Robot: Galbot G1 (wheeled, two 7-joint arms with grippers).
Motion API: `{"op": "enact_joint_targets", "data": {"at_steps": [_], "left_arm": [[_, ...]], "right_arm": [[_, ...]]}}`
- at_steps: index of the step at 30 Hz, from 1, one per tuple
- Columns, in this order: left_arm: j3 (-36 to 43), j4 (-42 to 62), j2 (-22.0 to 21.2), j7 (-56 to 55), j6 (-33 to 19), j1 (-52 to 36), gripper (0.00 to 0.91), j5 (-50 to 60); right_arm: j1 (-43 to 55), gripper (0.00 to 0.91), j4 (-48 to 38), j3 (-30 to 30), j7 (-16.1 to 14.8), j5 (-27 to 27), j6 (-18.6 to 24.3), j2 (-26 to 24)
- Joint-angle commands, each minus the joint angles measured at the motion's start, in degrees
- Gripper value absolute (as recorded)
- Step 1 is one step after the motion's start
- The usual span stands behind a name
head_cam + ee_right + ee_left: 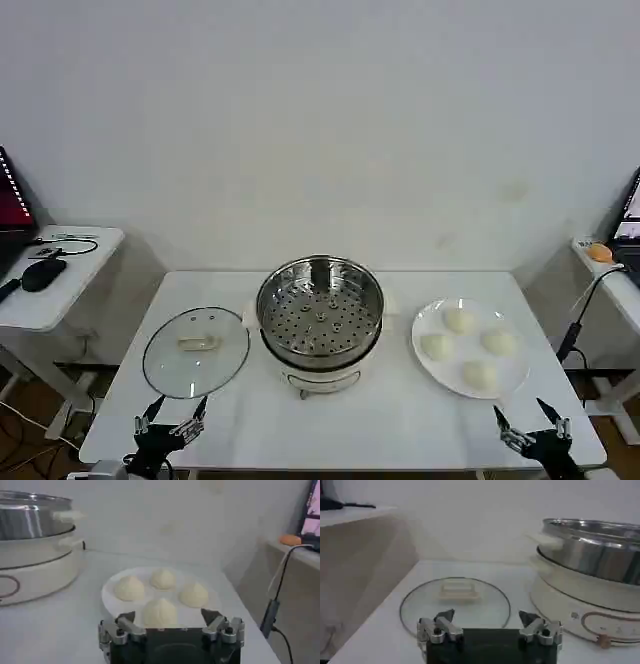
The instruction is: Take steamed baozi put them in steamer then cover it.
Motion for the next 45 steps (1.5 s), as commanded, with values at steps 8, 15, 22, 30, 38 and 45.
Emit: {"op": "enact_joint_targets", "data": {"at_steps": [8, 15, 22, 30, 38, 45], "left_arm": [[-0.3, -0.8, -0.3, 0.0, 0.1, 0.4, 0.907, 0.1], [-0.2, -1.3, -0.9, 0.1, 0.4, 0.3, 0.907, 0.2], [-0.3, -1.0, -1.1, 0.0, 0.5, -0.1, 0.907, 0.2], [-0.3, -1.5, -1.2, 0.8, 1.6, -0.1, 0.907, 0.2], [-0.6, -1.9, -1.5, 0.7, 3.2, -0.5, 0.907, 0.4], [-0.9, -2.2, -1.9, 0.6, 3.6, -0.8, 0.907, 1.5]], "right_arm": [[8.5, 0.907, -3.5, -0.6, -0.6, -10.4, -2.8, -8.5], [19.3, 0.907, -8.7, -4.7, -1.9, -17.6, -4.5, -17.5], [30.1, 0.907, -13.4, -13.2, -3.9, -21.2, -5.5, -24.8], [46.1, 0.907, -20.0, -27.4, -7.2, -26.8, -3.6, -29.2], [69.5, 0.907, -29.7, -47.3, -16.7, -30.5, -1.1, -29.0], [83.3, 0.907, -35.4, -62.9, -22.8, -31.3, 0.5, -27.2]]}}
